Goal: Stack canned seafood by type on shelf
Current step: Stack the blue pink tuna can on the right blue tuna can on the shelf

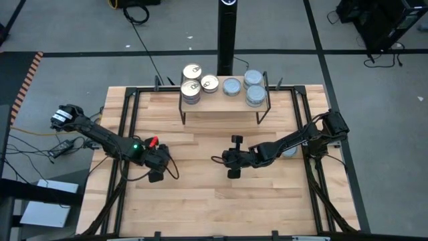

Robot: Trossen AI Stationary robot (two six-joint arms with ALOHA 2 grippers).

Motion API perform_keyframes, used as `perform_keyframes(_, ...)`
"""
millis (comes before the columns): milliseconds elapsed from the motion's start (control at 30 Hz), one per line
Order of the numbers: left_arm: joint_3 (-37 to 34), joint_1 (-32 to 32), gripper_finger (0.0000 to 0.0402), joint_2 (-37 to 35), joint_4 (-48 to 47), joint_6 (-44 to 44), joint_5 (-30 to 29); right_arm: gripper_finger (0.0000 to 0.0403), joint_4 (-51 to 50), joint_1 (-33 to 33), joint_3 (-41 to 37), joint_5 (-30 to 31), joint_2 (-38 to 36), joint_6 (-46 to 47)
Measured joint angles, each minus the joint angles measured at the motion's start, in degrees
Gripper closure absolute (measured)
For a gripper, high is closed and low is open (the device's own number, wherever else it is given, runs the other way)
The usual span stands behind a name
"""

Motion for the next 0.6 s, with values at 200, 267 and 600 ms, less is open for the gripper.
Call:
perform_keyframes(200, 4.35, 0.00, 0.0399, -0.04, -0.01, 2.85, -1.20, 0.0398, -1.86, 0.01, 0.00, 0.00, 0.00, 0.20)
perform_keyframes(267, 6.05, 0.00, 0.0399, -0.04, -0.22, 3.45, -1.93, 0.0398, -1.98, 0.10, 0.00, 0.00, 0.00, 0.20)
perform_keyframes(600, 12.26, 0.00, 0.0399, -0.13, -0.72, 6.13, -5.75, 0.0398, -2.22, 0.22, 0.00, 0.00, 0.00, 0.20)
